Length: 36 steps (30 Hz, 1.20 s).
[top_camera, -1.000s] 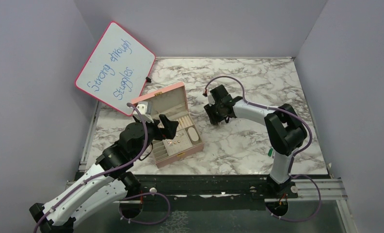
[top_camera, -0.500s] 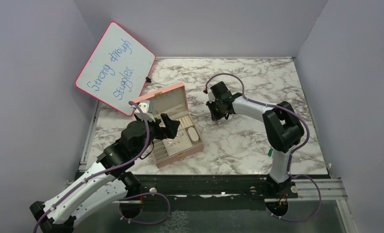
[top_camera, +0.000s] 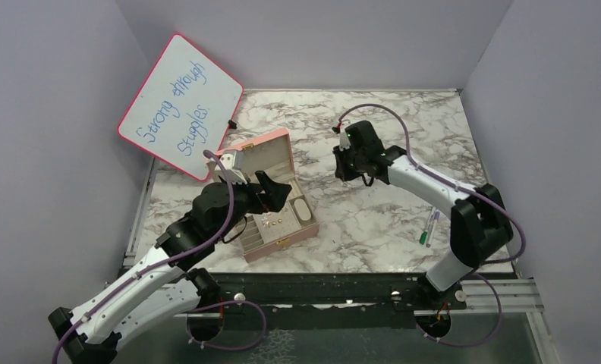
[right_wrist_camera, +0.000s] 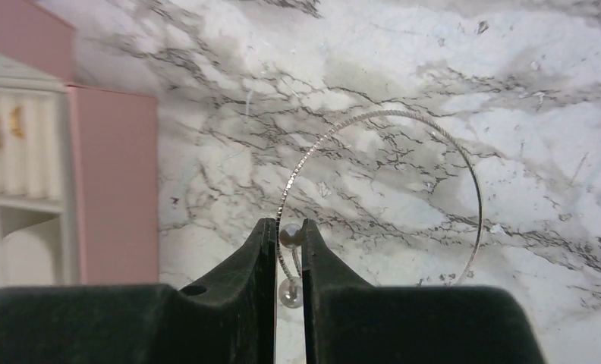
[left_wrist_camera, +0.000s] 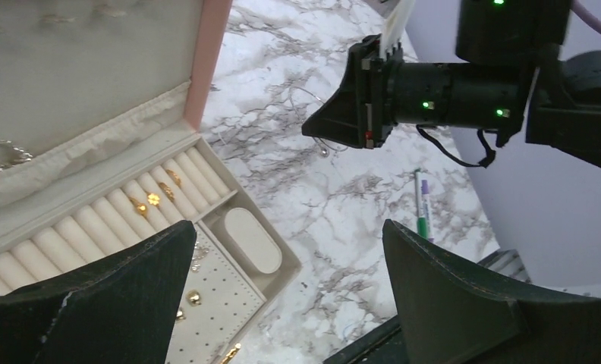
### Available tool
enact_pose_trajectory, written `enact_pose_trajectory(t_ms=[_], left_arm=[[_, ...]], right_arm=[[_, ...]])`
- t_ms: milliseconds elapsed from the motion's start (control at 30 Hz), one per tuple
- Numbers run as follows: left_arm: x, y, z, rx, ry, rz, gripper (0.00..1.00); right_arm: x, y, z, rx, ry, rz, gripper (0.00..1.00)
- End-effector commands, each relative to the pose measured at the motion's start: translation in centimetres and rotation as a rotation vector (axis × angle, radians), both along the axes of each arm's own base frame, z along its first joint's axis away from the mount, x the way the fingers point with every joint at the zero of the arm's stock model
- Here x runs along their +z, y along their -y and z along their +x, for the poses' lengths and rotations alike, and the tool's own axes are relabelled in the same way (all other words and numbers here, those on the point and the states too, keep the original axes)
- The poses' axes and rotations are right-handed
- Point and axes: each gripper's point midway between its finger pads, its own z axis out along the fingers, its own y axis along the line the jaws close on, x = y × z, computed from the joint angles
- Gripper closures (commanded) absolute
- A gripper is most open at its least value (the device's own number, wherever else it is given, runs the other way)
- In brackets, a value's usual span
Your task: Organize the mixed jewelry
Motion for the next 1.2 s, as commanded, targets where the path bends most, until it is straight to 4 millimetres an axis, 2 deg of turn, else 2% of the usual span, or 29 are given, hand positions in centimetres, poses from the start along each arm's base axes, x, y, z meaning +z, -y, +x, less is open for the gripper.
enact_pose_trajectory(t_ms=[0, 167, 367, 467, 567, 633, 767, 967, 1167], left_arm=[[3.2, 1.7, -0.2, -0.024, -0.014, -0.189, 0.06], [3.6, 2.4, 0.4, 0.018, -0.080, -0.321, 0.06], [3.9, 4.7, 0.7, -0.036, -0.129, -0.399, 0.06], [3.2, 5.8, 0.7, -0.063, -0.173, -0.398, 0.06], [2.0, 6.6, 0.8, -0.079, -0.215, -0.388, 0.09], [1.5, 7.3, 0.8, -0.103, -0.237, -0.379, 0.16], [0.8, 8.2, 0.5, -0.135, -0.281, -0.372, 0.42], [0.7, 7.7, 0.2, -0.121, -0.289, -0.385, 0.70], [0.6, 7.4, 0.1, -0.115, -0.282, -0.365, 0.99]], right_arm=[[4.8, -1.0, -1.4, 0.029, 0.080, 0.158, 0.89], [8.8, -3.0, -5.2, 0.186, 0.096, 0.353, 0.87], [14.0, -6.3, -13.0, 0.574, 0.145, 0.644, 0.85], [15.8, -7.3, -16.3, 0.712, 0.173, 0.726, 0.84], [16.8, -8.0, -18.5, 0.806, 0.183, 0.764, 0.83], [17.1, -8.4, -19.1, 0.826, 0.187, 0.770, 0.83], [16.9, -9.0, -19.2, 0.837, 0.185, 0.766, 0.82], [15.6, -9.5, -18.1, 0.796, 0.171, 0.729, 0.82], [15.5, -9.8, -17.4, 0.763, 0.171, 0.720, 0.81]])
